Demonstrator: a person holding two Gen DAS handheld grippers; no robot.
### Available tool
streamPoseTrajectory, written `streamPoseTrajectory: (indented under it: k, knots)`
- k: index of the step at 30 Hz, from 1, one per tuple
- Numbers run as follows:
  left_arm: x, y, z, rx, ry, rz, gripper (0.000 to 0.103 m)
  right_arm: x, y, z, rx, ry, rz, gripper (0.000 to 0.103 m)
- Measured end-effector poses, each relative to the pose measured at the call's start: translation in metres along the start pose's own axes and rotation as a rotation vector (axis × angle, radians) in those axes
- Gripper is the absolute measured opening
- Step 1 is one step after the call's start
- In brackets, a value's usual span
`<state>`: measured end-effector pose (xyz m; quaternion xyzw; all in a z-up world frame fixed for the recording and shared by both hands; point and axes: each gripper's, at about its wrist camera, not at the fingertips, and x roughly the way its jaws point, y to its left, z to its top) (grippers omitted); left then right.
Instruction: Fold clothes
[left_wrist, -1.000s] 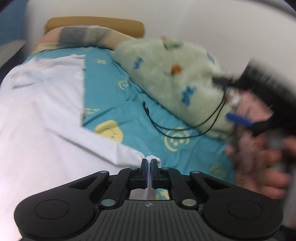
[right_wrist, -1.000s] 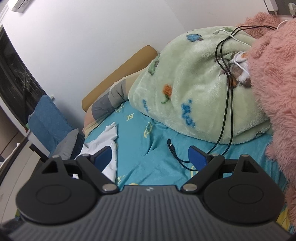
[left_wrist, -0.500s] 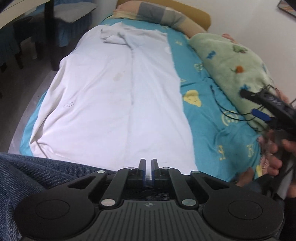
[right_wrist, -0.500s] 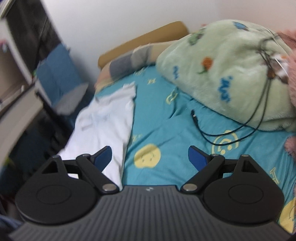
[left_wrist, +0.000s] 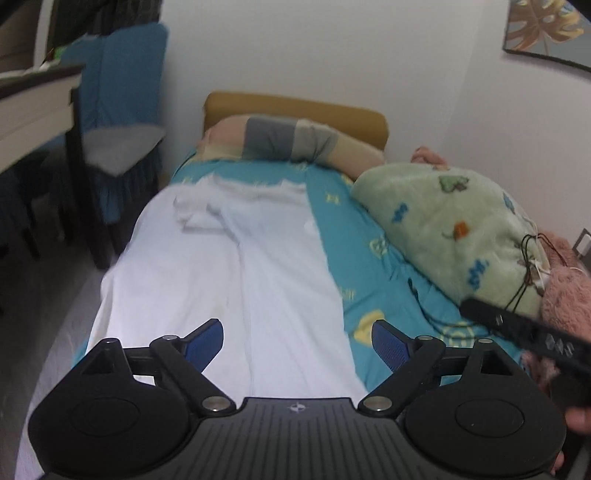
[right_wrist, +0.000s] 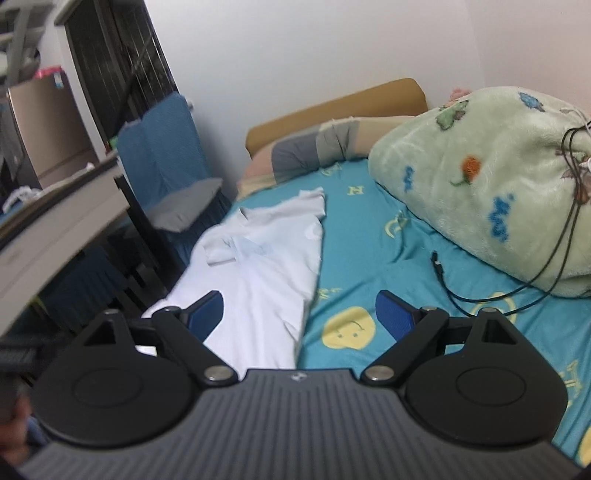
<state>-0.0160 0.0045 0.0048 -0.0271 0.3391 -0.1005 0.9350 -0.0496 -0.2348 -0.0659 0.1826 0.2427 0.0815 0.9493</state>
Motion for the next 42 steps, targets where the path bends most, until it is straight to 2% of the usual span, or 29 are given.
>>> streamPoseTrajectory:
  k: [1,6,7,8,11,16,21,25,28,29,32,33,35,38,42]
  knots:
    - [0.006,-0.002,0.009,0.02,-0.011,-0.004,0.095,0.0,-0.001,0.0,0.014,-0.008,0.008,0.091]
    - [0.039,0.008,0.029,0.003,-0.049,0.009,0.096,0.018,-0.001,0.002,-0.003,0.015,0.025,0.09]
    - [0.043,0.013,0.028,0.002,-0.054,0.012,0.096,0.025,0.003,0.006,-0.029,0.034,0.027,0.088]
    - [0.046,0.018,0.027,0.003,-0.055,0.011,0.097,0.034,0.008,0.01,-0.061,0.052,0.03,0.08]
    - [0.055,0.039,0.018,-0.008,-0.043,0.006,0.097,0.065,0.027,0.024,-0.157,0.096,0.053,0.079]
    - [0.072,0.078,0.001,0.012,-0.016,0.075,0.097,0.162,0.069,0.046,-0.267,0.169,0.102,0.079]
    - [0.085,0.118,-0.006,-0.043,-0.028,0.113,0.097,0.272,0.109,0.054,-0.324,0.225,0.136,0.078]
    - [0.106,0.141,-0.01,-0.055,-0.053,0.094,0.097,0.35,0.14,0.046,-0.443,0.262,0.114,0.077]
    - [0.126,0.157,-0.012,-0.081,-0.053,0.096,0.097,0.394,0.146,0.037,-0.471,0.276,0.09,0.076]
    - [0.133,0.163,-0.013,-0.104,-0.048,0.092,0.097,0.408,0.148,0.035,-0.476,0.281,0.081,0.071]
    - [0.151,0.182,-0.016,-0.171,-0.034,0.08,0.097,0.432,0.149,0.028,-0.499,0.274,0.074,0.065]
    - [0.158,0.189,-0.017,-0.194,-0.03,0.076,0.097,0.432,0.151,0.026,-0.513,0.267,0.076,0.041]
    - [0.157,0.196,-0.017,-0.21,-0.058,0.083,0.097,0.427,0.154,0.023,-0.549,0.249,0.082,0.015]
    - [0.152,0.204,-0.016,-0.24,-0.092,0.095,0.097,0.415,0.162,0.016,-0.622,0.251,0.114,0.009]
    - [0.137,0.209,-0.013,-0.272,-0.108,0.105,0.097,0.394,0.177,0.0,-0.77,0.284,0.146,0.009]
